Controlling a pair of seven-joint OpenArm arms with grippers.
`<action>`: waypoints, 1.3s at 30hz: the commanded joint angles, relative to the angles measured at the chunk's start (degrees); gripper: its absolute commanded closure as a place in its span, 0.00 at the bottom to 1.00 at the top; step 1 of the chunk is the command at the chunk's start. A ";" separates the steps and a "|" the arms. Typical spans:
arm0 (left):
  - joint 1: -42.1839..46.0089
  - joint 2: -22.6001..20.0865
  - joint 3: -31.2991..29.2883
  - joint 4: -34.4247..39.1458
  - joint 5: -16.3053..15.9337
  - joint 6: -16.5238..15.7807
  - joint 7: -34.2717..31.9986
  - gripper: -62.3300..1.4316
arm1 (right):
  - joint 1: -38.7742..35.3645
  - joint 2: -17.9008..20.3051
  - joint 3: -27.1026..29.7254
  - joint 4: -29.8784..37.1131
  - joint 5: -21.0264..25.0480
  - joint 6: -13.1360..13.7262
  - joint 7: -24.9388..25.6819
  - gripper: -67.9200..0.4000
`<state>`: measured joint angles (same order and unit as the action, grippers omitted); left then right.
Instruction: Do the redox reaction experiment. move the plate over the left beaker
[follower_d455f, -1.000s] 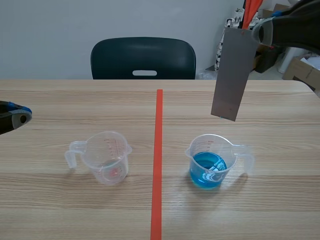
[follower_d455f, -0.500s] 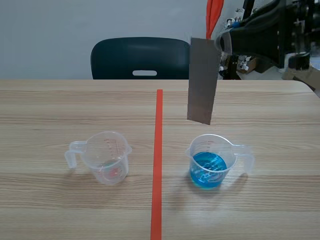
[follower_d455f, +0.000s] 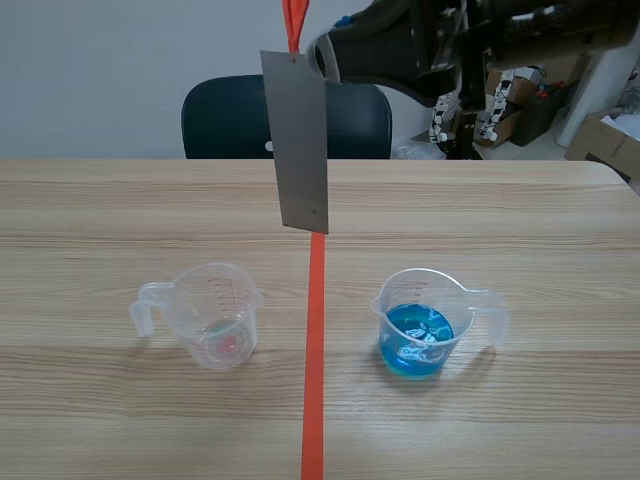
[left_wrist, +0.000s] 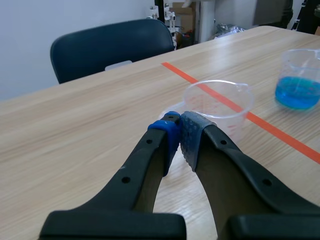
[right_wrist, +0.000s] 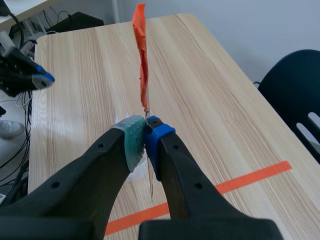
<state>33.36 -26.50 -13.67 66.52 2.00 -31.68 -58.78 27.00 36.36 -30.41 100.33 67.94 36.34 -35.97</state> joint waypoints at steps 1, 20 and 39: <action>-0.02 2.34 0.09 0.68 1.66 0.63 -1.49 0.93 | 1.42 -2.21 0.94 0.17 0.11 -0.59 -0.79 0.98; 1.60 22.18 0.11 0.59 12.83 10.62 -9.31 0.93 | 1.40 -26.71 0.83 -1.64 -6.29 -0.57 -16.70 0.98; 2.01 25.31 0.15 -7.17 12.81 14.86 -18.80 0.93 | 1.40 -34.03 0.76 -7.30 -12.68 2.71 -17.25 0.98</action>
<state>34.92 -0.43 -13.47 58.00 15.00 -16.67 -76.93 27.09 2.83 -30.15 92.25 54.43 38.81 -54.06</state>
